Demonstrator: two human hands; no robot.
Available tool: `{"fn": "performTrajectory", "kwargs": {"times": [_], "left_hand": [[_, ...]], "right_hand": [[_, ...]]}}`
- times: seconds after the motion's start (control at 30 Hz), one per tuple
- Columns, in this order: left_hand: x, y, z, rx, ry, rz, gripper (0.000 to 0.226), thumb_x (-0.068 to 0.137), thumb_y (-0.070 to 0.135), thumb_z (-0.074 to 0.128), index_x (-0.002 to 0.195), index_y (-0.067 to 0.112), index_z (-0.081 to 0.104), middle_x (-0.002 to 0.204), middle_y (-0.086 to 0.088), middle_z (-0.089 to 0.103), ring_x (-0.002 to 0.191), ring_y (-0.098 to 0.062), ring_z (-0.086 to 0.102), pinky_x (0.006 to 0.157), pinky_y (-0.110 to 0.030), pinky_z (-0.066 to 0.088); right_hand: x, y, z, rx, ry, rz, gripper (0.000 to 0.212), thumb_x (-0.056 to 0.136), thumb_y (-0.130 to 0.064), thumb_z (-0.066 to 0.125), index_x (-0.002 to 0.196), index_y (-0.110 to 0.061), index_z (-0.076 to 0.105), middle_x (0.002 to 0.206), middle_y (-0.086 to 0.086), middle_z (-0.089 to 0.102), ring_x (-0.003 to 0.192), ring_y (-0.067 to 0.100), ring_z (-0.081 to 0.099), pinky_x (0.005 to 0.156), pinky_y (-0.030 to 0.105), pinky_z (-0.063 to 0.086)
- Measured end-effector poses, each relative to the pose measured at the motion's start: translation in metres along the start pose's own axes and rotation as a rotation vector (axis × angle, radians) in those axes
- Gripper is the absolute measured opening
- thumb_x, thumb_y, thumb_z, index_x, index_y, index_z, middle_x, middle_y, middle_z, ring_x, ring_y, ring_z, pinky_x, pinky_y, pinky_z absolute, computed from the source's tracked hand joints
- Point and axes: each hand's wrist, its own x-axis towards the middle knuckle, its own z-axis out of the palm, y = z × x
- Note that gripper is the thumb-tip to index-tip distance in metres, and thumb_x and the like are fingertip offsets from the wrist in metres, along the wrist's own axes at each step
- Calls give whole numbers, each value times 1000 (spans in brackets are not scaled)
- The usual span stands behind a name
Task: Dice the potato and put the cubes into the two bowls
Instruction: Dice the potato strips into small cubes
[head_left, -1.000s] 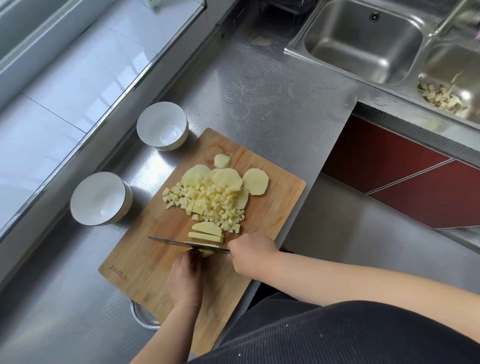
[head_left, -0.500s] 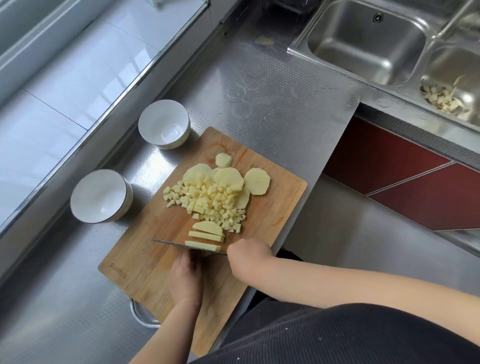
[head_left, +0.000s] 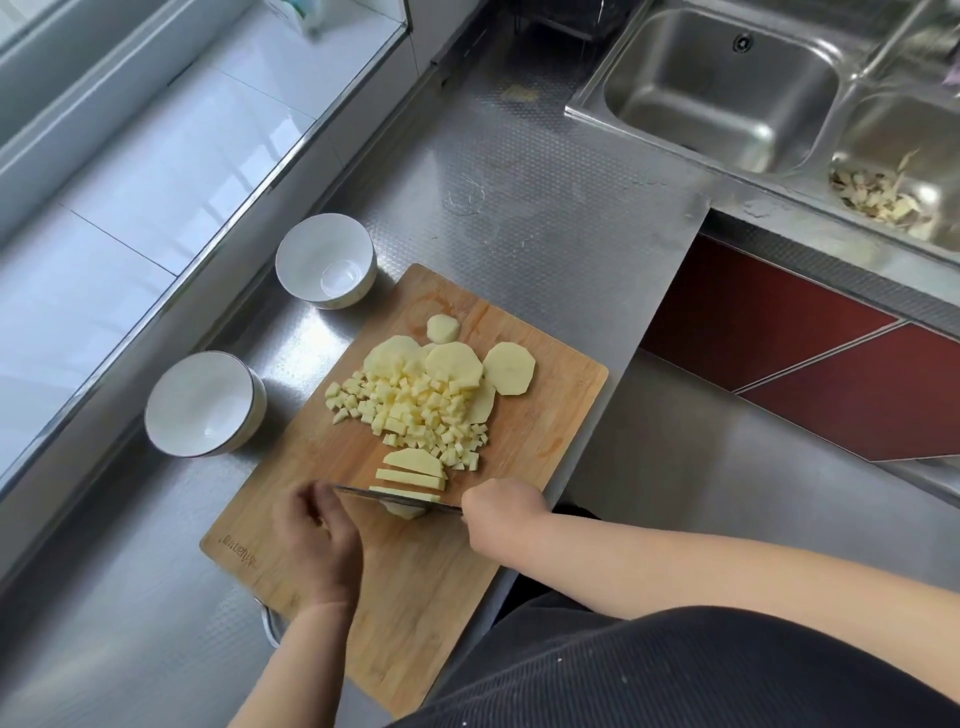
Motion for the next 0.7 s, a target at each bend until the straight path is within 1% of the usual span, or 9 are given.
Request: {"fn": "performTrajectory", "kwargs": {"times": [0.03, 0.07, 0.1, 0.13, 0.2, 0.23, 0.3, 0.43, 0.7], "left_hand": [[13, 14, -5, 24, 17, 14, 21, 97, 28, 40, 85, 14, 50, 78, -7, 52, 73, -21, 46, 68, -24, 39], [27, 27, -8, 91, -39, 49, 26, 99, 26, 40, 81, 10, 51, 78, -6, 53, 73, -20, 47, 69, -25, 40], [41, 41, -7, 186, -193, 67, 32, 101, 26, 41, 78, 8, 53, 76, -5, 56, 72, -21, 50, 68, -30, 43], [54, 53, -1, 296, -437, 40, 40, 102, 32, 39, 77, 8, 58, 75, -4, 59, 73, -21, 54, 70, -35, 46], [72, 71, 16, 584, -969, -100, 59, 102, 50, 28, 83, 12, 69, 86, -2, 67, 83, -18, 62, 86, -39, 50], [76, 76, 26, 724, -1161, -135, 67, 100, 55, 22, 89, 12, 72, 96, -3, 69, 92, -18, 62, 95, -39, 46], [79, 85, 40, 913, -1369, -142, 77, 99, 60, 14, 103, 11, 74, 113, -4, 67, 108, -20, 59, 104, -37, 38], [78, 99, 54, 1015, -1530, -215, 82, 99, 61, 9, 115, 8, 69, 125, -6, 63, 116, -23, 55, 101, -35, 35], [82, 104, 62, 1063, -1603, -303, 84, 98, 61, 7, 122, 3, 63, 133, -8, 59, 124, -26, 52, 111, -44, 33]], "right_hand": [[0, 0, 1, 2, 5, -3, 20, 98, -10, 44, 111, -8, 60, 108, 12, 61, 97, 30, 59, 67, 32, 41], [1, 0, 2, 2, 10, -6, 20, 99, -10, 44, 111, -8, 60, 108, 12, 61, 97, 30, 59, 67, 31, 41], [1, 0, 3, 1, 17, -8, 21, 99, -11, 44, 111, -8, 60, 109, 12, 61, 98, 30, 59, 67, 31, 41], [1, 0, 4, -1, 25, -7, 21, 100, -12, 44, 112, -8, 61, 109, 12, 62, 98, 30, 59, 68, 31, 41], [1, 0, 4, -3, 36, -11, 23, 100, -14, 43, 113, -8, 61, 110, 12, 62, 99, 30, 59, 68, 30, 40], [1, 1, 3, -4, 40, -17, 23, 101, -15, 43, 113, -8, 61, 110, 12, 62, 100, 30, 59, 68, 30, 39], [0, 2, 1, -12, 49, -34, 23, 100, -15, 43, 112, -9, 62, 110, 11, 62, 99, 30, 60, 67, 31, 39], [-1, 4, -3, -43, 84, -72, 23, 100, -16, 43, 113, -11, 61, 108, 10, 63, 97, 32, 61, 65, 32, 39], [-9, 8, -16, -50, 216, -185, 24, 101, -23, 41, 109, -13, 61, 100, 11, 66, 89, 33, 62, 53, 30, 28]]}}
